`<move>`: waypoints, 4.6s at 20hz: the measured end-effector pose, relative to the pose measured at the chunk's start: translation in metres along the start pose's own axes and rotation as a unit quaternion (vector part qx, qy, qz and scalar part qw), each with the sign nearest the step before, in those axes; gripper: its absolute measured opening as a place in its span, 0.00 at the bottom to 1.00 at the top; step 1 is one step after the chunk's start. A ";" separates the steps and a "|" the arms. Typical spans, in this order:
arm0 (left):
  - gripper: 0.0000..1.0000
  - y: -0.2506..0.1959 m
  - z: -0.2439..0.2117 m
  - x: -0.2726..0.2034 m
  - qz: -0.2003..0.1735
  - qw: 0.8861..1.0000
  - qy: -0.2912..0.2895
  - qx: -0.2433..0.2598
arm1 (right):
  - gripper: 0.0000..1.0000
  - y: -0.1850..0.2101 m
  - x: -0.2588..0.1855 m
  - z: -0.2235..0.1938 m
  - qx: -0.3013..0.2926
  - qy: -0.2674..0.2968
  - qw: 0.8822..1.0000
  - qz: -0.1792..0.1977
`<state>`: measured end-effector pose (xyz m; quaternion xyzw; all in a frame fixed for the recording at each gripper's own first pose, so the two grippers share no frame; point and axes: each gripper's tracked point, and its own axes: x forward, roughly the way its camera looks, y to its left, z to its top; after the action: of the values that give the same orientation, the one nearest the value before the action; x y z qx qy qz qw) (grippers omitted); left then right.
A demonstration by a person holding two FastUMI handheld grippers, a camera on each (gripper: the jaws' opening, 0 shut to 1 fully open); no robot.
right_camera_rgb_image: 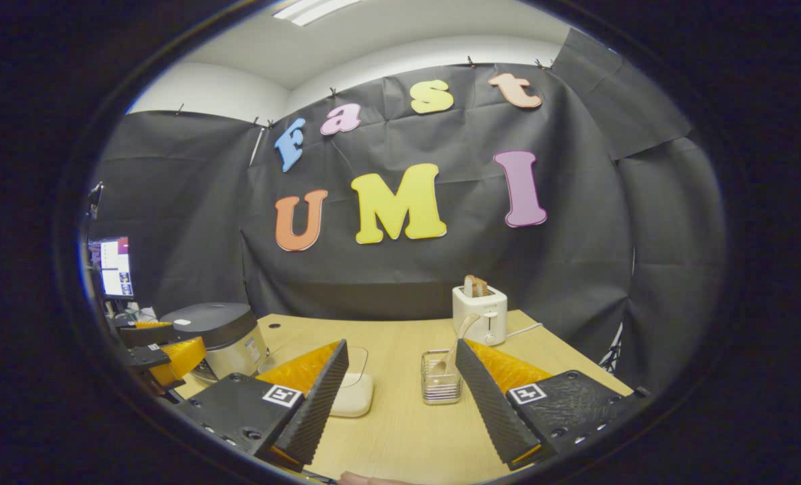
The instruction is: Close the left gripper, press the button to open the rice cooker; take a wooden spoon from the chopstick holder with the right hand, scoop a spoonful of rice and pour it into the rice cooker, then put the wooden spoon back into the chopstick holder.
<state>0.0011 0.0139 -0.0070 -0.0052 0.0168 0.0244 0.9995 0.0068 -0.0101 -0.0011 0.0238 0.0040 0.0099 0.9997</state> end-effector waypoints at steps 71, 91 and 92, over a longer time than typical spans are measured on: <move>1.00 0.110 0.039 0.001 0.074 0.997 -0.006 0.018 | 0.92 -0.082 0.113 -0.035 0.049 0.075 0.994 -0.069; 1.00 0.082 0.037 -0.003 0.022 0.999 -0.025 0.015 | 0.58 -0.115 0.303 -0.120 0.095 0.239 0.962 -0.095; 1.00 0.082 0.036 -0.002 0.022 0.999 -0.023 0.015 | 0.55 -0.115 0.305 -0.121 0.096 0.240 0.961 -0.096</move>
<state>-0.0037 0.0961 0.0286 0.0103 -0.0055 0.0458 0.9989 0.3131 -0.1134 -0.1299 0.1164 0.2470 -0.0815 0.9585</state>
